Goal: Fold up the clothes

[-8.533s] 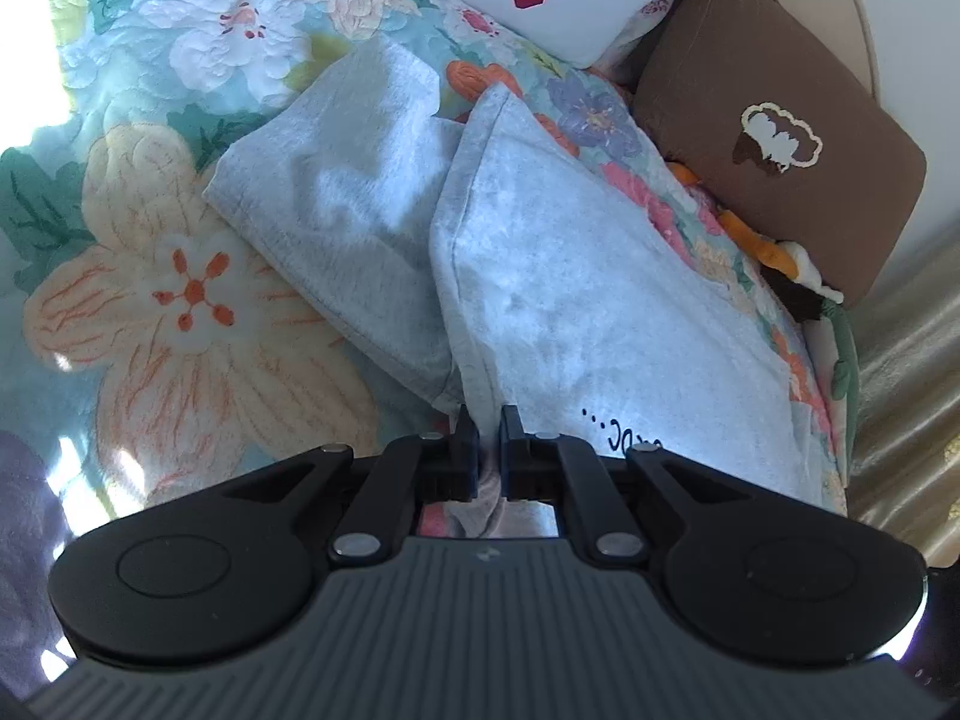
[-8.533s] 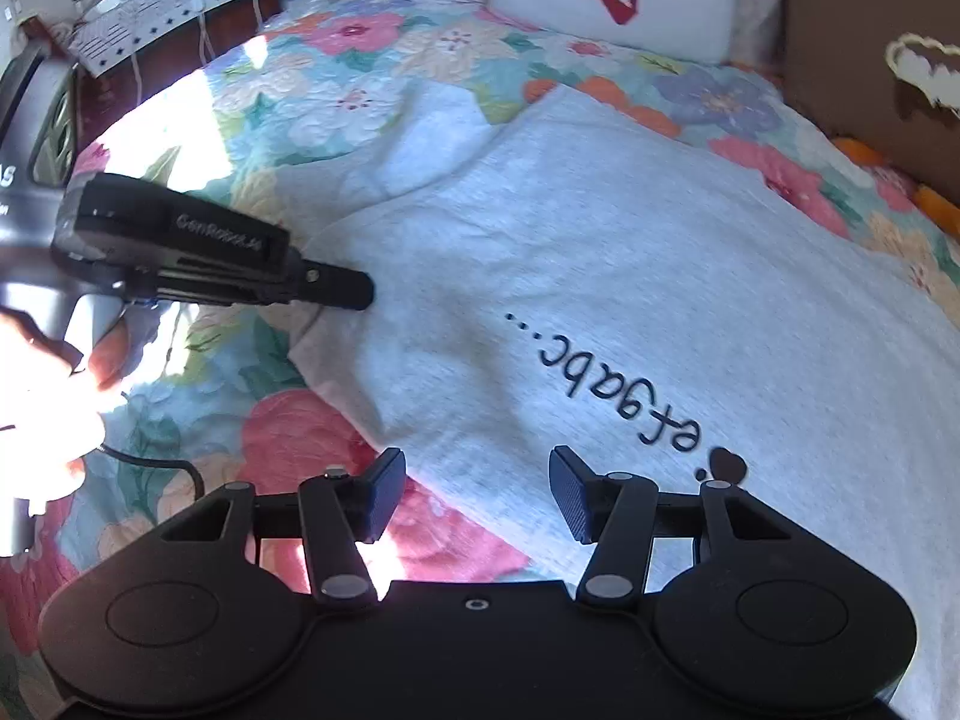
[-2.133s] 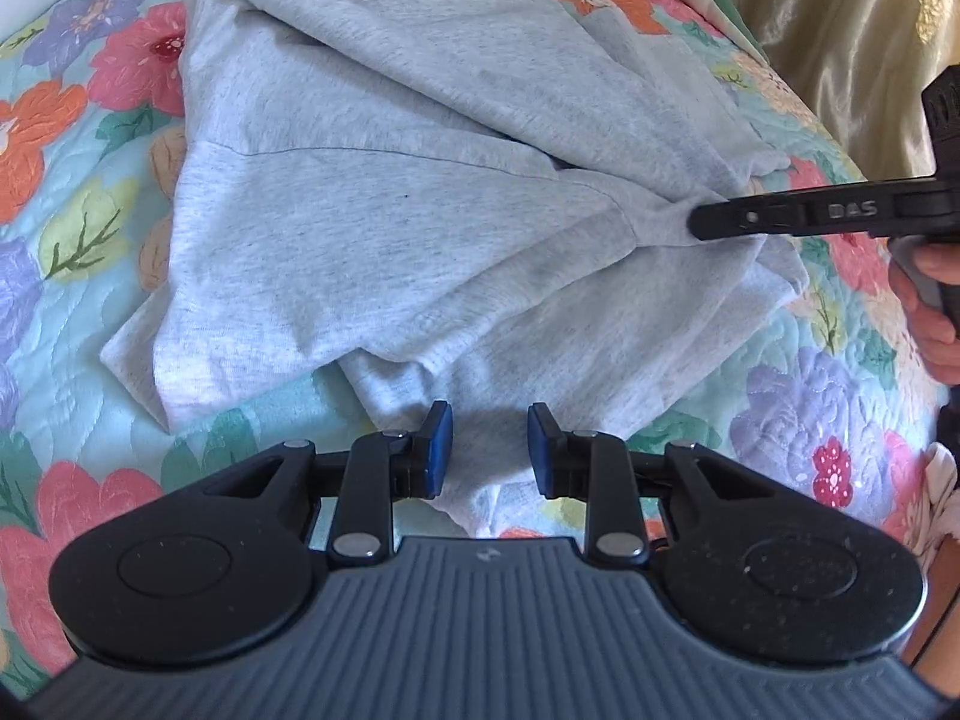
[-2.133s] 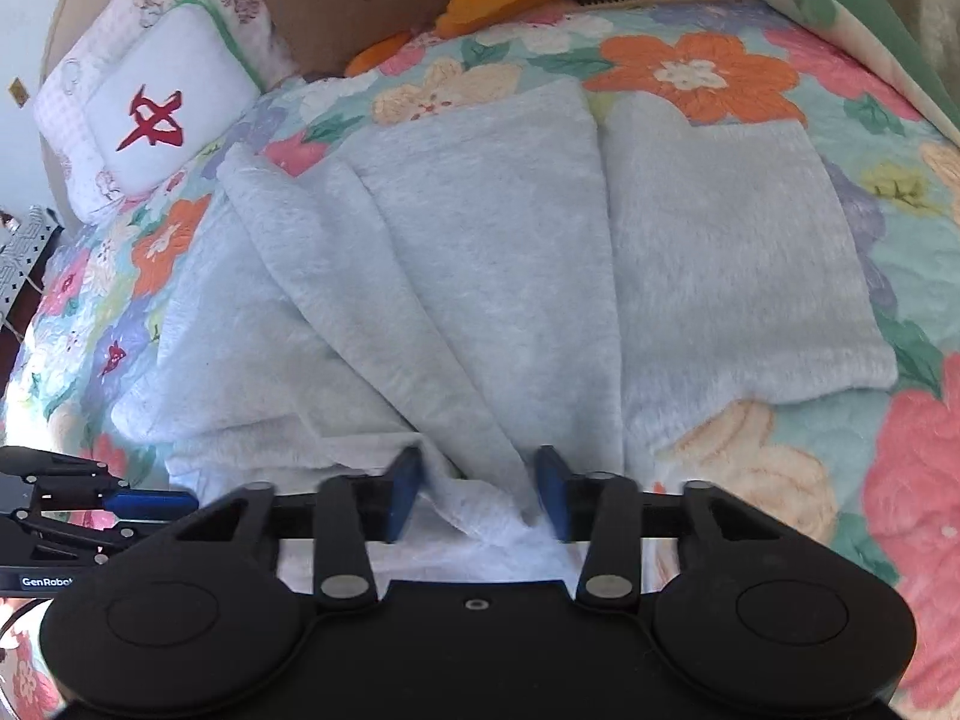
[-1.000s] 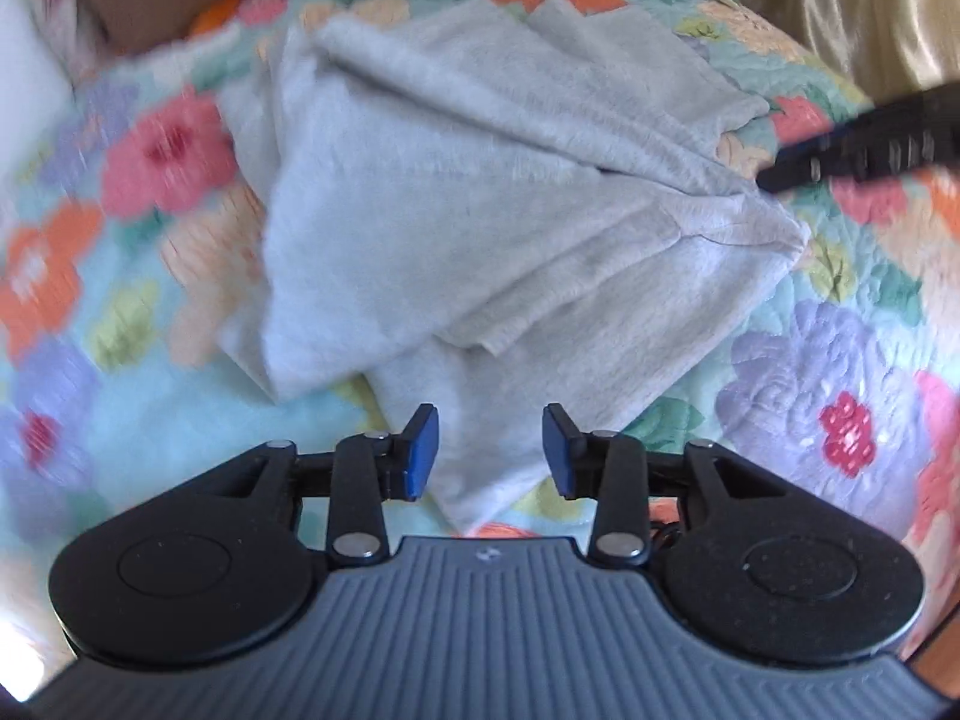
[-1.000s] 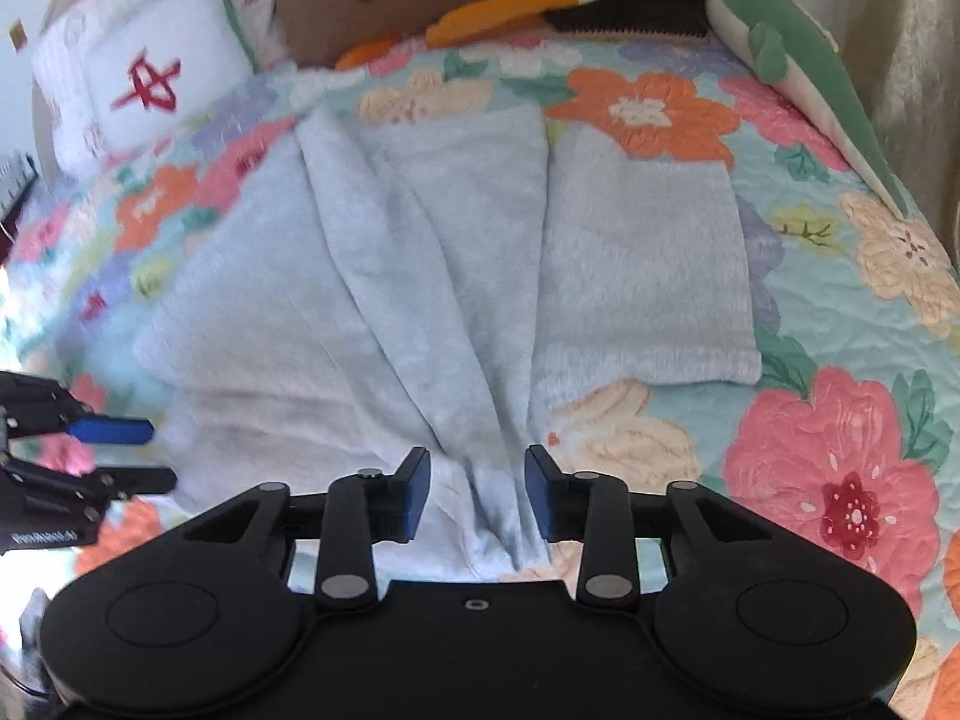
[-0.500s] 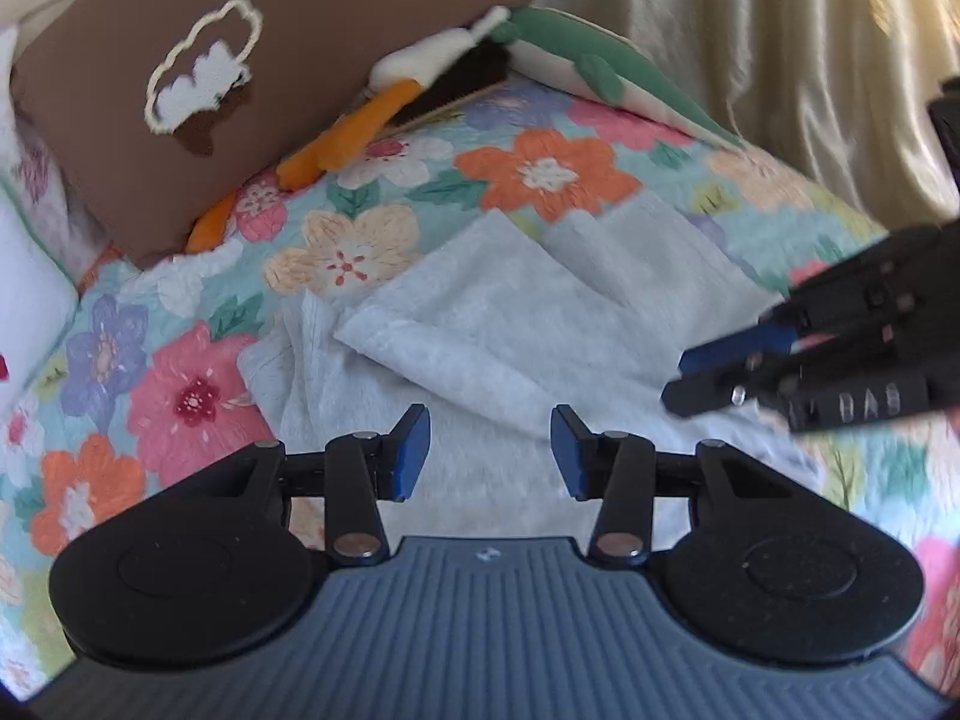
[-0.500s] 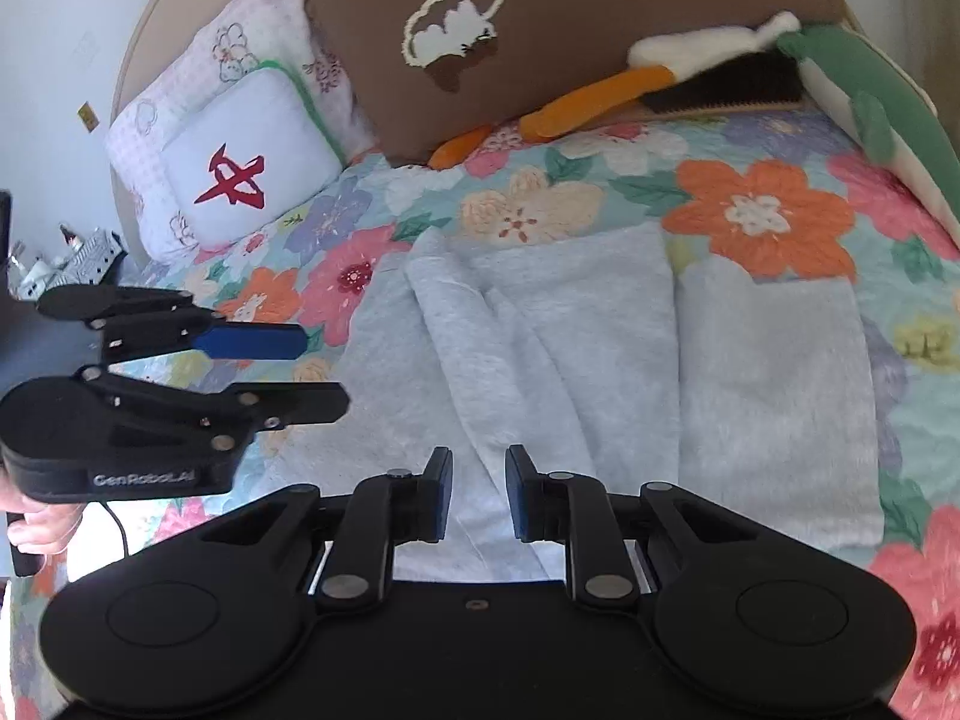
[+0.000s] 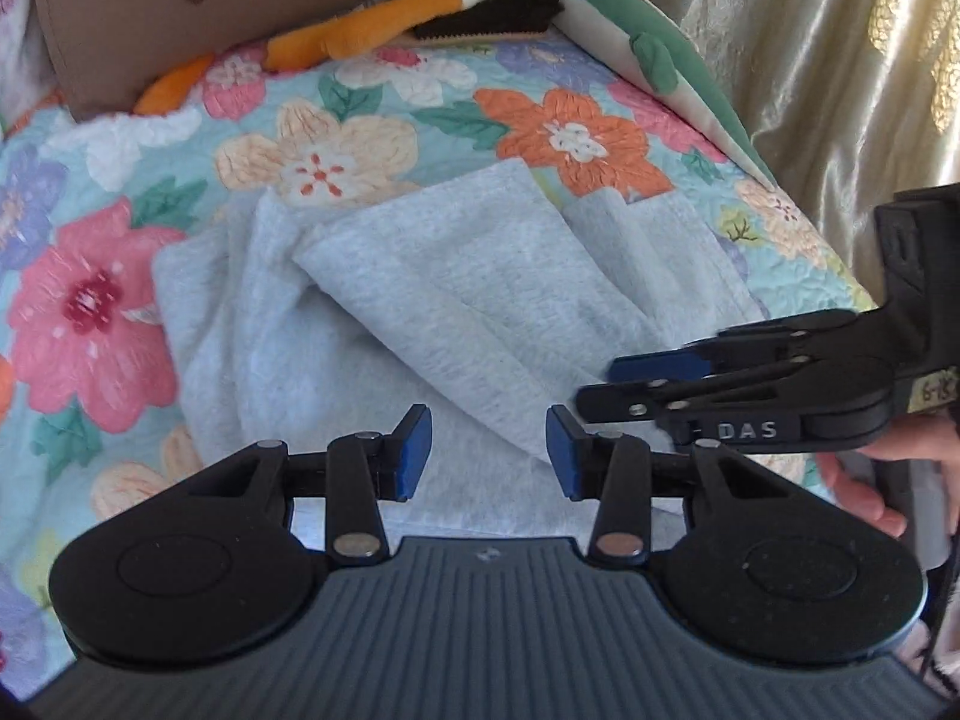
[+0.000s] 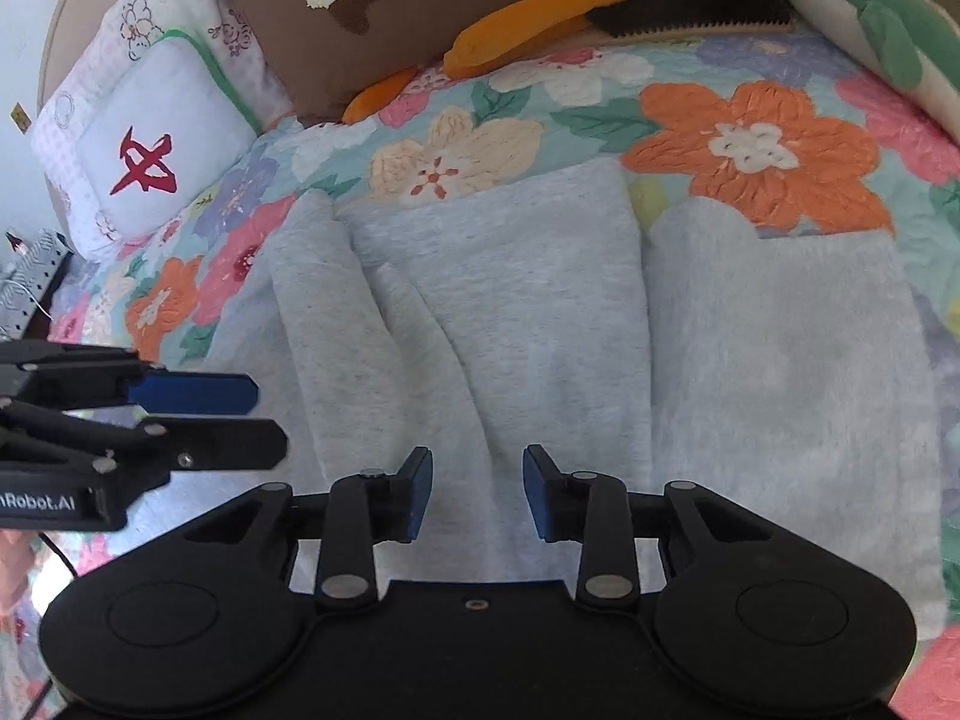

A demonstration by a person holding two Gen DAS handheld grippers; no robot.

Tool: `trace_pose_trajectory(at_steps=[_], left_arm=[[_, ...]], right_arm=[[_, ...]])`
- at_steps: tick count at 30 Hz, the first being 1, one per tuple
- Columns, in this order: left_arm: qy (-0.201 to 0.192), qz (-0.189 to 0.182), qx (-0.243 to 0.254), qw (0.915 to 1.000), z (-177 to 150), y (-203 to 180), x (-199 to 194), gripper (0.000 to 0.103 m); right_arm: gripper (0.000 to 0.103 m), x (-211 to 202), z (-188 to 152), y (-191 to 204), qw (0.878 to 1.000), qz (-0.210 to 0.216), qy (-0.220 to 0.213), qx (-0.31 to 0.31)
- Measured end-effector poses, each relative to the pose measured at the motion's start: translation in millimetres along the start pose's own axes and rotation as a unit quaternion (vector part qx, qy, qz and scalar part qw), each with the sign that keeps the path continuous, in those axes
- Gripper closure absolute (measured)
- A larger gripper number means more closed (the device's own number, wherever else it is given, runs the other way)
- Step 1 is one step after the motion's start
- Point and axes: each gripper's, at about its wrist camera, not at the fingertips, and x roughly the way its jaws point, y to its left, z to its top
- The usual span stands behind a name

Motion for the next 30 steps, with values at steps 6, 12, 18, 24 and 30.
trace_pose_trajectory(at_steps=[6, 12, 18, 24, 30], left_arm=[[-0.009, -0.008, -0.003, 0.9999, 6.1, 5.9, 9.4, 0.062], [-0.043, -0.040, -0.025, 0.9980, 13.0, 10.0, 2.9, 0.062], [-0.030, 0.003, -0.001, 0.9995, 10.8, -2.0, 18.5, 0.062], [-0.048, 0.034, -0.010, 0.9982, -0.8, 13.9, -7.2, 0.059], [-0.054, 0.058, -0.040, 0.9960, -15.8, 45.1, -31.2, 0.056]], right_arm=[[0.099, 2.6, -4.2, 17.0, 0.998, 0.000, -0.035, -0.043], [0.100, -47.3, -17.7, 38.5, 0.968, -0.138, -0.128, -0.167], [0.100, -28.0, -15.8, -14.3, 0.980, -0.153, -0.099, -0.079], [0.091, -21.9, -10.5, -35.7, 0.989, -0.094, -0.115, -0.006], [0.060, -12.4, 13.8, -52.5, 0.987, -0.035, -0.142, 0.063]])
